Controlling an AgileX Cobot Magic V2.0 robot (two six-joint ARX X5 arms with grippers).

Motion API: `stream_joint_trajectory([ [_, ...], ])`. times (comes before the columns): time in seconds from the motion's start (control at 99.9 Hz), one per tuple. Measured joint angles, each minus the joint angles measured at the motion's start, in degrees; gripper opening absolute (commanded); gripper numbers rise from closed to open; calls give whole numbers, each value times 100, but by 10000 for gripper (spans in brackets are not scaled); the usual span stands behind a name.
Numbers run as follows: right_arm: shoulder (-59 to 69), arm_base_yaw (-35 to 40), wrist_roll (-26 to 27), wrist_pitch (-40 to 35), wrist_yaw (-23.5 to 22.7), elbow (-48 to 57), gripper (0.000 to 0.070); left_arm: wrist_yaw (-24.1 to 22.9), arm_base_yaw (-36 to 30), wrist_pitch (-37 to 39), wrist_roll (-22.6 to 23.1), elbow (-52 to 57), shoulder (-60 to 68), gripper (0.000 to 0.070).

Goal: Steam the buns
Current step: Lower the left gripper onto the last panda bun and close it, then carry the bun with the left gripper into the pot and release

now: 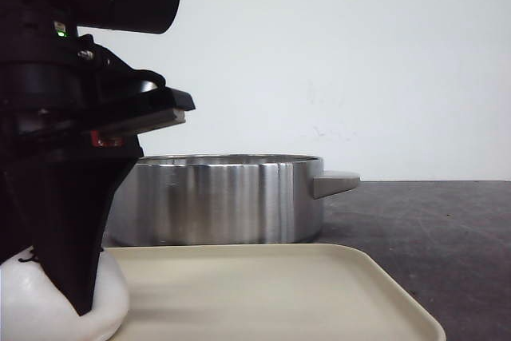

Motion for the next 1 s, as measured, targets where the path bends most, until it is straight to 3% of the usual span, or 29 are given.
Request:
stream_joint_trajectory([
  [0.1,-20,0,0,0,0,0,10,365,-2,-129,168,264,-15,0],
  [0.21,-59,0,9,0,-2,0,10,291,-24,-109,319,1036,-190,0],
  [0.38,-103,0,103,0,0,0,10,-883,127,234,835,2564,-249,0],
  [0.44,-114,0,125,0,4,0,10,-1029,297,345,1088,2907,-175,0],
  [0.581,-114,0,146,0,136,0,10,-1032,745,345,1460,3233,278,0],
  [1.001,-109,0,315,0,282,0,10,-695,1572,203,1709,3294,1952,2],
])
